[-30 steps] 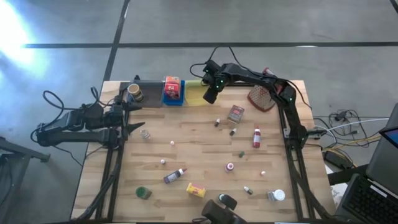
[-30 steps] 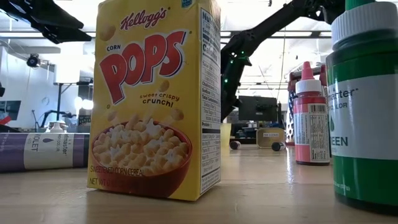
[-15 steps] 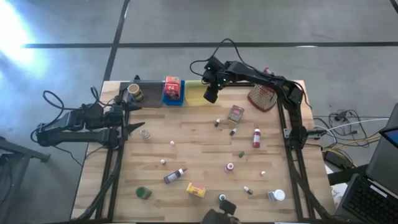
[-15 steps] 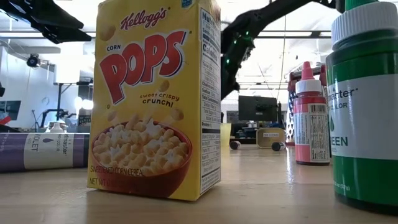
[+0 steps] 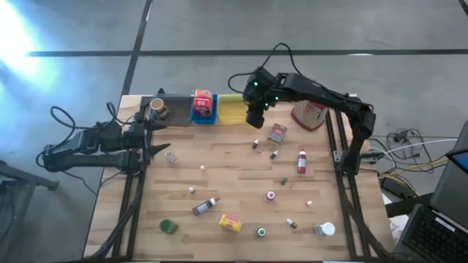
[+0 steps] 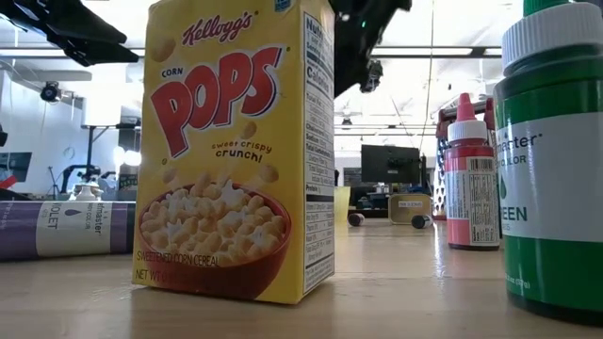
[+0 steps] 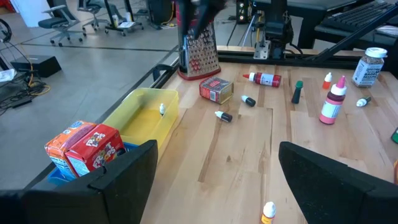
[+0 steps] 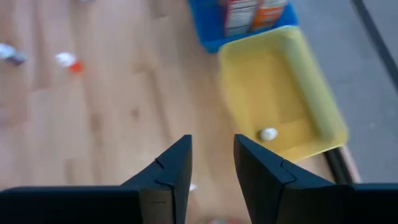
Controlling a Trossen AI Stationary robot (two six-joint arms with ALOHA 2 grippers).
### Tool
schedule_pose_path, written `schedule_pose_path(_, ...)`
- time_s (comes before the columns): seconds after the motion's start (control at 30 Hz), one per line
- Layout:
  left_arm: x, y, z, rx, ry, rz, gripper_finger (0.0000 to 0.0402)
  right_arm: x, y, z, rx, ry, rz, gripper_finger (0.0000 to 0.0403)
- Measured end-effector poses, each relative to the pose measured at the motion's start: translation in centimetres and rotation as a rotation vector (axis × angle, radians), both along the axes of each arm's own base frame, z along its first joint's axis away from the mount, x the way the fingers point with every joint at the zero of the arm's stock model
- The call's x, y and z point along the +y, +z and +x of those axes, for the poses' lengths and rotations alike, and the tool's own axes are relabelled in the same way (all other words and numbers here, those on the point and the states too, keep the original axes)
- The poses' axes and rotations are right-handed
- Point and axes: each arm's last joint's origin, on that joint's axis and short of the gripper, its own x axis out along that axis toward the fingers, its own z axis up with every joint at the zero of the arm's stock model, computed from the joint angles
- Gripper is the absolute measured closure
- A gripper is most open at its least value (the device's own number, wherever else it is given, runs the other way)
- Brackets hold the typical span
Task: Pick & Place Kitchen Items
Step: Put the right orange food coloring bottle into the yellow bin
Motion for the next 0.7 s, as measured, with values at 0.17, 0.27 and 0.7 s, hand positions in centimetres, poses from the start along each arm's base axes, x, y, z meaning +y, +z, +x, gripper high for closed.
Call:
schedule_pose_path(0.17,0.0,0.0,0.0,0.0,0.0,0.0,0.0062,3.4,0.7,-0.5,0.057,0.048,0.045,0.0314)
schedule_pose_path(0.27,0.0,0.0,0.0,0.0,0.0,0.0,0.0062,5.3,0.7,-0.9,0.11,0.065,0.076,0.0325)
schedule_pose_path(0.7,0.0,0.0,0.0,0.0,0.0,0.0,0.0062,12.3,-1.2,-3.6,0.398,-0.052,0.192,0.0315)
